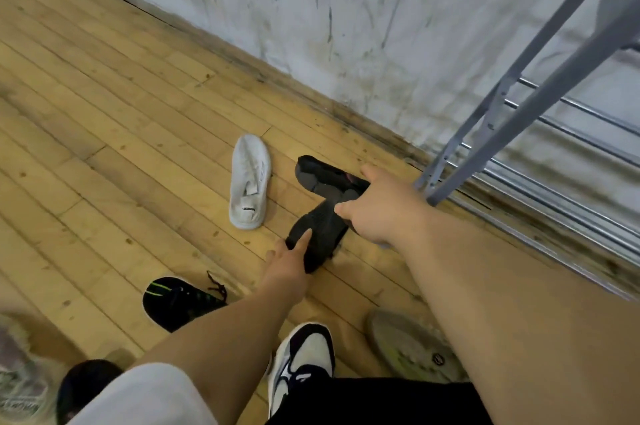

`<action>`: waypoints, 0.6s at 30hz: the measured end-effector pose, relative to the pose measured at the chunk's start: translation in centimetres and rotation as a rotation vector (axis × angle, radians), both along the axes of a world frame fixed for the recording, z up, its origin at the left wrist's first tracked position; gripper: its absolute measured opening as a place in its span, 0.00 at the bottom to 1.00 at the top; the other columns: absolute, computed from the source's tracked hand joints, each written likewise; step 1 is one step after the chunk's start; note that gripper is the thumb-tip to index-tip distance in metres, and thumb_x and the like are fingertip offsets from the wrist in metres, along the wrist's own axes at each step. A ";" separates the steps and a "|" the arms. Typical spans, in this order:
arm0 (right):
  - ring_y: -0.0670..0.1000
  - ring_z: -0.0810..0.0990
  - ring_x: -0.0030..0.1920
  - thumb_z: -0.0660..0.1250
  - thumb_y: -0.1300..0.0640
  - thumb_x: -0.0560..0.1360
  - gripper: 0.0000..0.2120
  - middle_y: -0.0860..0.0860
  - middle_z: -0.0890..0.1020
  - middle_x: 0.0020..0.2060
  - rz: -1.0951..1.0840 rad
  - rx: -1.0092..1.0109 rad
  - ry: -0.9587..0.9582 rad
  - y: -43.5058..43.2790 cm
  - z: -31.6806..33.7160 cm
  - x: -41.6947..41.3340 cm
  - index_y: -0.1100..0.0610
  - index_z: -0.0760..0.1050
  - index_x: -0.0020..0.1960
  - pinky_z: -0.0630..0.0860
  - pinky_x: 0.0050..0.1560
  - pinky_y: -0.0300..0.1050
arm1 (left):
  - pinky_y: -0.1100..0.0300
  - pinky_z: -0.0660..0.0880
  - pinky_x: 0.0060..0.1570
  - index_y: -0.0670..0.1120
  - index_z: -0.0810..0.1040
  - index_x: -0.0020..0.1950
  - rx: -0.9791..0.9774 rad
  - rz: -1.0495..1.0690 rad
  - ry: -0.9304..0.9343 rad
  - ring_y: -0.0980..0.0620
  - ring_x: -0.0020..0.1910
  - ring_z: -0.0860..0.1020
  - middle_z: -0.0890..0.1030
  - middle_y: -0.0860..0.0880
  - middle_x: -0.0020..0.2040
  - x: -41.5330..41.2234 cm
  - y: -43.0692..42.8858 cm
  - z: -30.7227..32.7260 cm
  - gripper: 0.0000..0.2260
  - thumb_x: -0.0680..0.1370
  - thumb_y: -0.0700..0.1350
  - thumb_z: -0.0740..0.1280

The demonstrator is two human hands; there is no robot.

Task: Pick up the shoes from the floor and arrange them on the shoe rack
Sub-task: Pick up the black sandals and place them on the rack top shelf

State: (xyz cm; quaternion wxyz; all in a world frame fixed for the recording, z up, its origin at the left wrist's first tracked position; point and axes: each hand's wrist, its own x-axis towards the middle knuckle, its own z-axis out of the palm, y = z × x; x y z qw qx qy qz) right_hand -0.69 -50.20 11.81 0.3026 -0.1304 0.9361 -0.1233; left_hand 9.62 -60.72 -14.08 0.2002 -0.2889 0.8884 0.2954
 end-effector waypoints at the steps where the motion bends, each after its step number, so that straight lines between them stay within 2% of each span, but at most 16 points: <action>1: 0.57 0.83 0.47 0.69 0.44 0.79 0.34 0.57 0.73 0.69 -0.019 -0.018 0.001 0.0 -0.1 -0.1 0.48 0.58 0.79 0.84 0.46 0.52 | 0.43 0.70 0.71 0.70 0.43 0.81 0.004 0.003 0.033 0.38 0.73 0.64 0.56 0.42 0.80 0.2 0.2 0.2 0.42 0.80 0.47 0.68; 4: 0.57 0.82 0.47 0.69 0.44 0.79 0.34 0.56 0.75 0.67 -0.049 -0.058 0.013 0.2 0.1 -0.3 0.47 0.58 0.80 0.83 0.43 0.50 | 0.46 0.67 0.74 0.69 0.47 0.81 0.016 0.019 0.202 0.41 0.77 0.61 0.58 0.45 0.81 1.5 0.4 3.0 0.37 0.81 0.54 0.66; 6: 0.55 0.79 0.49 0.69 0.44 0.79 0.34 0.55 0.75 0.67 -0.072 -0.102 0.034 0.5 0.8 -0.2 0.47 0.59 0.80 0.81 0.43 0.48 | 0.49 0.67 0.74 0.68 0.53 0.81 -0.014 0.041 0.372 0.45 0.76 0.63 0.62 0.48 0.78 2.9 -0.3 6.1 0.35 0.80 0.56 0.68; 9: 0.55 0.76 0.52 0.69 0.44 0.78 0.30 0.52 0.77 0.61 -0.087 -0.181 0.063 0.7 2.0 0.6 0.47 0.63 0.77 0.78 0.49 0.49 | 0.53 0.71 0.70 0.64 0.64 0.79 -0.026 0.111 0.563 0.51 0.71 0.68 0.69 0.54 0.72 5.1 -2.2 11.3 0.32 0.78 0.53 0.73; 11: 0.55 0.76 0.51 0.69 0.44 0.78 0.28 0.50 0.77 0.57 -0.093 -0.231 0.073 0.7 3.3 1.7 0.47 0.65 0.75 0.78 0.51 0.50 | 0.56 0.73 0.65 0.61 0.69 0.76 0.010 0.195 0.659 0.56 0.65 0.71 0.70 0.56 0.66 6.6 -3.4 15.2 0.31 0.76 0.50 0.75; 12: 0.56 0.76 0.51 0.69 0.44 0.78 0.29 0.51 0.77 0.58 -0.099 -0.261 0.061 0.7 4.3 2.2 0.47 0.65 0.76 0.77 0.50 0.49 | 0.57 0.73 0.62 0.60 0.69 0.76 0.012 0.234 0.694 0.58 0.61 0.71 0.71 0.56 0.63 7.3 -3.9 17.1 0.31 0.76 0.48 0.76; 14: 0.58 0.76 0.57 0.70 0.45 0.78 0.33 0.53 0.75 0.70 -0.142 -0.355 0.027 0.7 6.8 3.5 0.48 0.62 0.79 0.75 0.52 0.48 | 0.60 0.70 0.59 0.59 0.67 0.77 0.002 0.306 0.745 0.61 0.58 0.69 0.70 0.55 0.62 8.5 -4.6 20.9 0.33 0.75 0.48 0.76; 16: 0.58 0.73 0.70 0.72 0.46 0.78 0.36 0.52 0.69 0.77 -0.238 -0.525 -0.028 1.1 9.9 4.9 0.48 0.60 0.81 0.74 0.63 0.50 | 0.58 0.69 0.64 0.61 0.62 0.79 0.008 0.365 0.815 0.60 0.63 0.69 0.69 0.56 0.66 9.4 -5.1 24.6 0.38 0.74 0.48 0.77; 18: 0.57 0.72 0.72 0.74 0.46 0.76 0.37 0.50 0.68 0.78 -0.294 -0.707 -0.061 2.2 13.4 6.6 0.45 0.62 0.81 0.73 0.70 0.56 | 0.52 0.71 0.69 0.63 0.57 0.81 0.038 0.400 0.907 0.54 0.69 0.70 0.69 0.55 0.70 9.9 -5.2 28.8 0.42 0.74 0.48 0.76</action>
